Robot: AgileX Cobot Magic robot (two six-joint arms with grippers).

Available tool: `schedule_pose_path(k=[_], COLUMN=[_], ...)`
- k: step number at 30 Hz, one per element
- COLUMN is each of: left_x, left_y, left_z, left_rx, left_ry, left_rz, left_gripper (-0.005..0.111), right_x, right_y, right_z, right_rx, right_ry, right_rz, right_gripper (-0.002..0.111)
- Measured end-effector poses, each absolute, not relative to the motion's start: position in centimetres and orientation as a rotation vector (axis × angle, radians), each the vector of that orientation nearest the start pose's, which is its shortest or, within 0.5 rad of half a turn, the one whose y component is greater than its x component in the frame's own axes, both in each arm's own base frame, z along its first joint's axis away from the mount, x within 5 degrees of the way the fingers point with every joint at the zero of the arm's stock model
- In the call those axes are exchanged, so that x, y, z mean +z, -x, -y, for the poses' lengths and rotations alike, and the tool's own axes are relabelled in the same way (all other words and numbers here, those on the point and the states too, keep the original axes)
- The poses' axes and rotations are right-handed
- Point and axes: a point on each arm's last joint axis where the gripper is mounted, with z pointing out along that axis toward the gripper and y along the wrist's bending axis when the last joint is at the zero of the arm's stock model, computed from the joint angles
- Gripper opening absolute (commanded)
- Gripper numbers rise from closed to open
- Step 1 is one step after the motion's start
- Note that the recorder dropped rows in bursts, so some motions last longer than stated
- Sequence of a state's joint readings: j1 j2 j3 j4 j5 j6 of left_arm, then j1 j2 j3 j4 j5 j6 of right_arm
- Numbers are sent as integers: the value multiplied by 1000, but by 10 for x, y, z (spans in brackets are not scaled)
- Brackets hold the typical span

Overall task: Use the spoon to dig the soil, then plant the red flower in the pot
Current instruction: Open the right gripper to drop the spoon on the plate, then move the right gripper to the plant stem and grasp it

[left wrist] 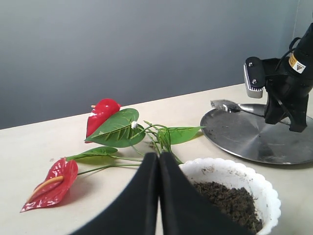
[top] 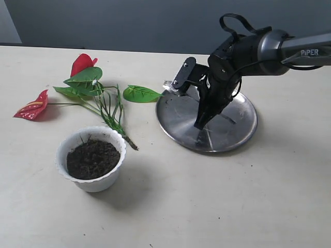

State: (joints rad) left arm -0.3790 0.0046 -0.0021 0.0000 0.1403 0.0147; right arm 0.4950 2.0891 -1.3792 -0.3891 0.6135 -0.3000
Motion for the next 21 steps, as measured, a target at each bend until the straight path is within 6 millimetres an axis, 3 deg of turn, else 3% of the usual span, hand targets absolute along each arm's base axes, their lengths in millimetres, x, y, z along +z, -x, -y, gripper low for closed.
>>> schedule_pose_path(k=[2,4,8,12,15,20,21], left_x=[201,201,201,201,201,201,201], left_y=[-53,-53,-53,-53,-53,-53,-53], left_z=[21,21,21,21,21,21,21], left_rx=[-280,-280,-280,-280,-280,-280,-280], left_ry=[-319,-319,-319,-319,-319,-319,-319], left_rz=[-1602,-1602,-1602,-1602,-1602,-1602,-1602], left_gripper=[1,1,1,1,1,1,1], right_x=[138,138,142,167,192,220,223], right_y=[-381,-381,-380,-375,-371,-367,-367], right_z=[-183,-183,-182,-180,-184,-205,-211], right_rx=[-337,-336,-323,-278,-142,322,385], right_ry=[1414,1397,1303,1141,966,580,570], right_rz=[-2378,-2392,-2441,-2478,-2482,-2443,-2416], right_gripper=[47,56,57,57,57,57,57])
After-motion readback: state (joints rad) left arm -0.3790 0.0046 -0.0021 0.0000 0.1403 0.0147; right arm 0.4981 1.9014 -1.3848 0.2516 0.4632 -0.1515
